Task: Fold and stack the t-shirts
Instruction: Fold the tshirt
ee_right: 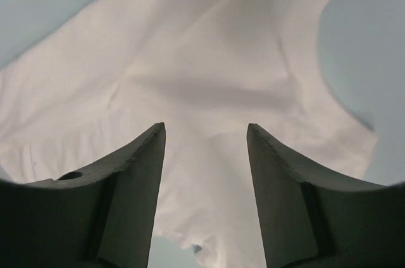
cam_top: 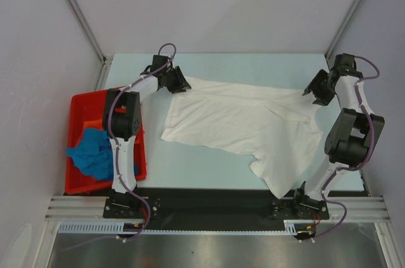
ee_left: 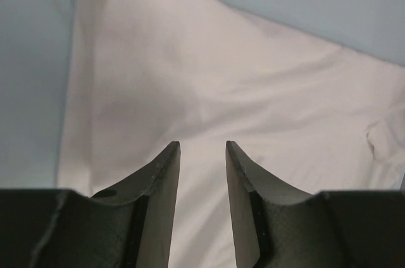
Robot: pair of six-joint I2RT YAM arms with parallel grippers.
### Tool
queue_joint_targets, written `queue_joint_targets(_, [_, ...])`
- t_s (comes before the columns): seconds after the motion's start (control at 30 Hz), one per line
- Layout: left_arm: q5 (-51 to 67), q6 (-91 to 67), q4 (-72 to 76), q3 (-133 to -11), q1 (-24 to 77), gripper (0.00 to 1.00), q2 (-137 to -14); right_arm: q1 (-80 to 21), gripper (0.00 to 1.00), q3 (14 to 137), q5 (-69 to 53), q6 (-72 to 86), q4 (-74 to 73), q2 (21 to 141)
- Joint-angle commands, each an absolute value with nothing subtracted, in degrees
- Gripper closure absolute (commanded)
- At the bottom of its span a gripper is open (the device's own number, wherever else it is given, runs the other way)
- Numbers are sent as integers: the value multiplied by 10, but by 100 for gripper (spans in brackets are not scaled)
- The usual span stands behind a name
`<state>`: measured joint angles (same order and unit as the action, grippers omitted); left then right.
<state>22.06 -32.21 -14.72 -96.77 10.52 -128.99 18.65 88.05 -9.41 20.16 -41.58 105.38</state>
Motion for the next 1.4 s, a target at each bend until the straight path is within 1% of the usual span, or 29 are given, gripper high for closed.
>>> queue_joint_targets(0.0, [221,-291,-140,-917,127,59,-1216,117,39,809,-108,212,-439,999])
queue_joint_targets(0.03, [222,-289,-137,-907,129,59,-1211,97,38,795,-103,207,-423,985])
queue_joint_targets(0.07, [223,-289,-135,-897,130,59,-1204,73,34,785,-82,198,-410,988])
queue_joint_targets(0.1, [225,-289,-132,-887,130,59,-1195,53,33,783,-60,179,-403,997])
queue_joint_targets(0.13, [226,-287,-128,-870,130,59,-1190,22,33,792,-48,162,-407,1010])
queue_joint_targets(0.2, [227,-284,-127,-857,130,59,-1176,2,33,802,-1,108,-413,1054])
queue_joint_targets(0.23, [224,-282,-127,-846,130,59,-1171,-41,33,815,36,89,-425,1068])
queue_joint_targets(0.37, [214,-277,-119,-817,127,59,-1143,-86,36,820,146,47,-428,1113])
queue_joint_targets(0.53, [208,-270,-125,-797,118,59,-1129,-111,39,834,198,35,-427,1142])
queue_joint_targets(0.67, [209,-268,-124,-780,102,59,-1114,-119,43,847,225,43,-439,1150])
queue_joint_targets(0.93, [215,-268,-123,-775,96,59,-1116,-108,42,866,236,43,-427,1175])
queue_joint_targets(1.03, [219,-269,-124,-778,95,59,-1118,-104,55,895,236,45,-439,1201])
queue_joint_targets(1.07, [218,-270,-124,-777,95,59,-1117,-102,67,906,236,48,-439,1202])
queue_joint_targets(1.1, [219,-269,-123,-775,95,59,-1117,-102,73,910,237,48,-437,1200])
queue_joint_targets(1.17, [219,-269,-122,-773,94,59,-1116,-101,82,917,246,48,-432,1194])
queue_joint_targets(1.27, [223,-270,-116,-766,92,59,-1117,-90,87,935,256,48,-435,1195])
queue_joint_targets(1.37, [229,-269,-119,-768,91,59,-1122,-74,87,953,260,46,-444,1203])
